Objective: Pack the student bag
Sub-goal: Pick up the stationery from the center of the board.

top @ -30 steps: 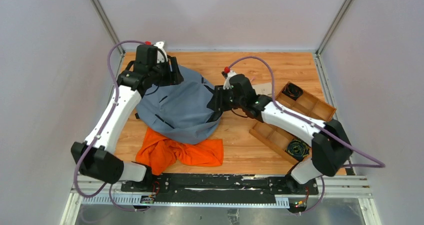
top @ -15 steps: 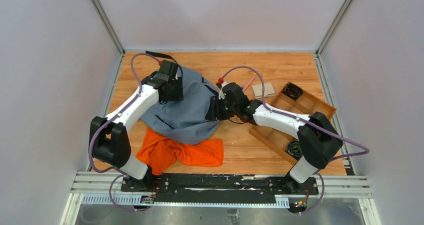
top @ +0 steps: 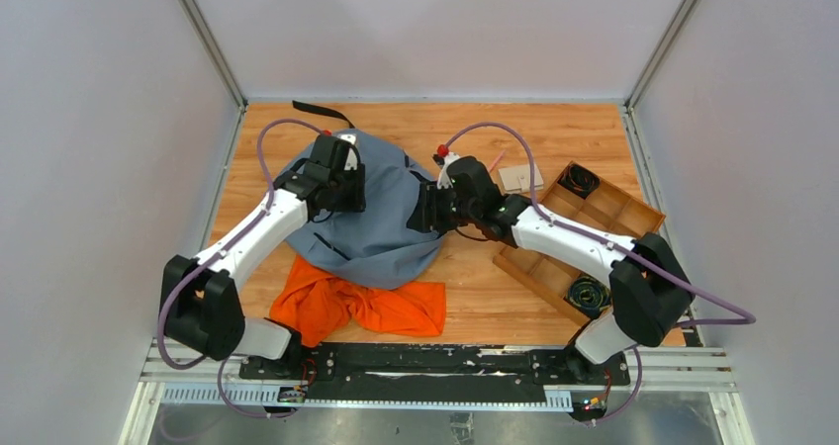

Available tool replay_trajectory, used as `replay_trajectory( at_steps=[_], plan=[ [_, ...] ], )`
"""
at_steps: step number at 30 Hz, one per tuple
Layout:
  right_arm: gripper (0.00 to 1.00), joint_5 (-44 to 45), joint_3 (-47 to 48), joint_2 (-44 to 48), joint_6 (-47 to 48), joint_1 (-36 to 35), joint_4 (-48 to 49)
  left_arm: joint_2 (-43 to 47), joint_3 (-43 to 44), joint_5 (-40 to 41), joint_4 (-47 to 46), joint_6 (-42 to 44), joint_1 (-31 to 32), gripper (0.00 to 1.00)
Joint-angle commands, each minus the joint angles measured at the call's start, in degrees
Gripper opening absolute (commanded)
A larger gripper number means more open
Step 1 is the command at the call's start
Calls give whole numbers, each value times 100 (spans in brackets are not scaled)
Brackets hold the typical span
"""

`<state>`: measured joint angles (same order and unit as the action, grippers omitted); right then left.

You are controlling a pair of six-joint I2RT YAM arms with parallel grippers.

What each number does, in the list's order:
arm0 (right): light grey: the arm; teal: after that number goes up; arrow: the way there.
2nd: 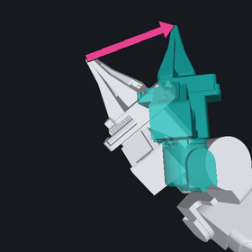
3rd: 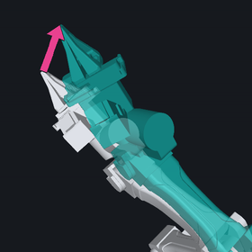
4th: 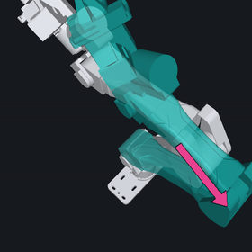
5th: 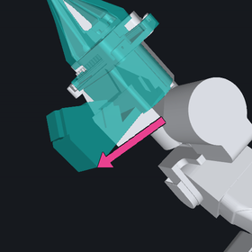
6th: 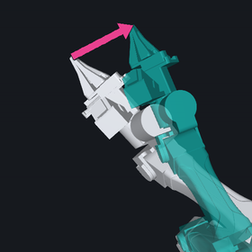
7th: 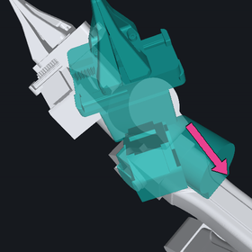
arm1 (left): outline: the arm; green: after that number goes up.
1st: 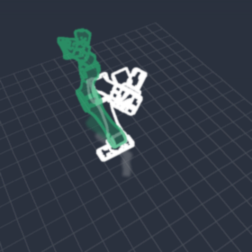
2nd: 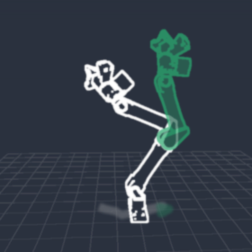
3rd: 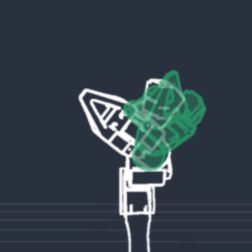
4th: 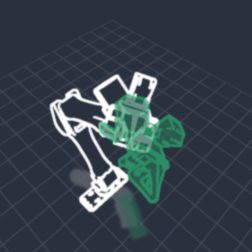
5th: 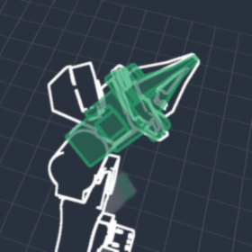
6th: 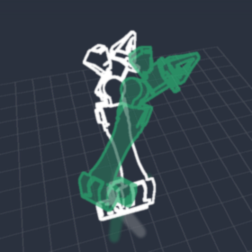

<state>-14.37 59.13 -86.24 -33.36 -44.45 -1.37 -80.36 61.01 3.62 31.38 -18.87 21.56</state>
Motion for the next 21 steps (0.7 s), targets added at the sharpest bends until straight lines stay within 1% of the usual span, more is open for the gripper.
replay_trajectory(
  at_steps=[1, 3, 5, 8, 13, 18, 21],
  plan=[
    [49, -34, 408, -169, 25, 94, -107, 617, -197, -548, -263, 144, 67, 46],
    [49, -84, 563, -282, 23, 111, -133, 819, -288, -732, -499, 187, 67, 40],
    [49, -149, 743, -436, 68, 143, -104, 888, -331, -904, -615, 222, 67, 37],
    [49, -295, 1123, -743, 93, 224, -94, 837, -305, -980, -559, 236, 67, 36],
    [48, -353, 1579, -1160, 87, 306, 68, 587, -399, -1280, -645, 252, 67, 24],
    [48, -484, 2006, -1456, -161, 523, 407, 404, -249, -1312, -438, 180, 67, 24],
    [47, -501, 2225, -1551, -186, 555, 545, 581, -283, -1503, -390, 74, 63, 24]
  ],
)
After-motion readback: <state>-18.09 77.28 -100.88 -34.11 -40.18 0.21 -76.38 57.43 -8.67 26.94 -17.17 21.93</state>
